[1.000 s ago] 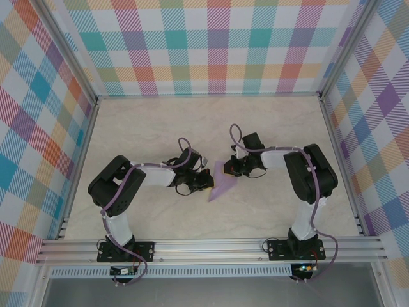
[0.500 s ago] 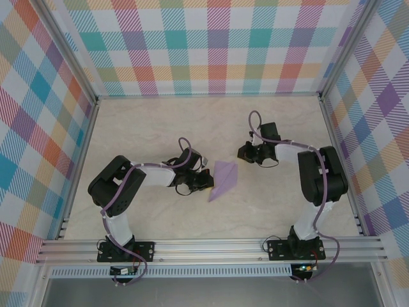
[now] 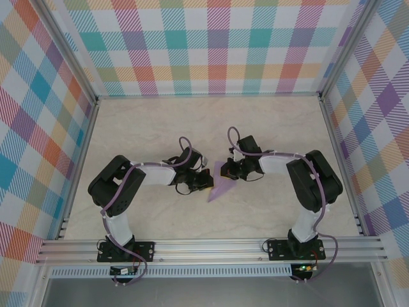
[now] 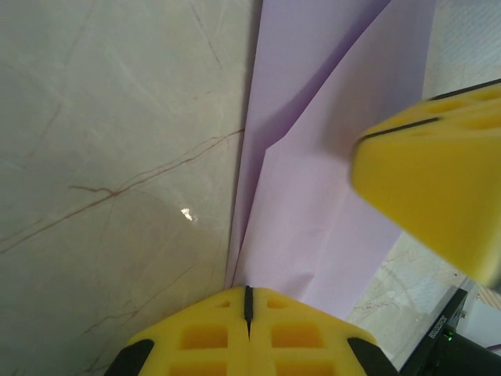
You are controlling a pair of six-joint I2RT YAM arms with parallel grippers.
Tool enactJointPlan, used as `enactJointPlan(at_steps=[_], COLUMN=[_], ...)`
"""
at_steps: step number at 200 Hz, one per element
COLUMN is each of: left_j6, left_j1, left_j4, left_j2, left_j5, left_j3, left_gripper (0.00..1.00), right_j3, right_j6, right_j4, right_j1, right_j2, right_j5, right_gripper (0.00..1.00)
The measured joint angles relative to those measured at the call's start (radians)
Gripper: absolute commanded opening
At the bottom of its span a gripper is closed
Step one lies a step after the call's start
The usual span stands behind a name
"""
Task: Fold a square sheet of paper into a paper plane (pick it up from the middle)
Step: Fourth fold the wing at the center of the table.
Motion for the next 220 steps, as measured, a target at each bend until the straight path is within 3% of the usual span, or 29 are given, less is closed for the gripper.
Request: enactJointPlan(at_steps=[54, 94, 126, 170, 195, 220], left_j6=[0.018, -0.017, -0.079, -0.115, -0.118, -0.121], left_j1=[0.000, 0.000, 0.000, -0.001, -0.002, -0.002], left_j4=[-0.120, -0.181, -0.156, -0.106, -0.063, -0.029], left_j2=[-0.018, -0.110, -0.180, -0.185, -0.176, -0.174], left_j5=[-0.015, -0.019, -0.005, 0.057, 0.087, 0.102], left_j3=[0.043, 0.047, 0.002, -0.088, -0.105, -0.111], left_gripper=[0.00, 0.28, 0.40, 0.35, 0.24, 0.23], right_j3=[0.002, 0.012, 0.013, 0.015, 0.021, 0.026], right_j6=[-0.004, -0.005, -0.006, -0.011, -0.011, -0.011], right_j4=[-0.011, -0.023, -0.026, -0.029, -0.037, -0.045], right_j1=[0.000, 0.000, 0.000, 0.000, 0.000, 0.000], right_j2=[0.029, 0.039, 0.041, 0.042, 0.043, 0.047], right_j5=[0.000, -0.010, -0.012, -0.012, -0.012, -0.014], right_gripper=[0.06, 0.06, 0.06, 0.06, 0.06, 0.05])
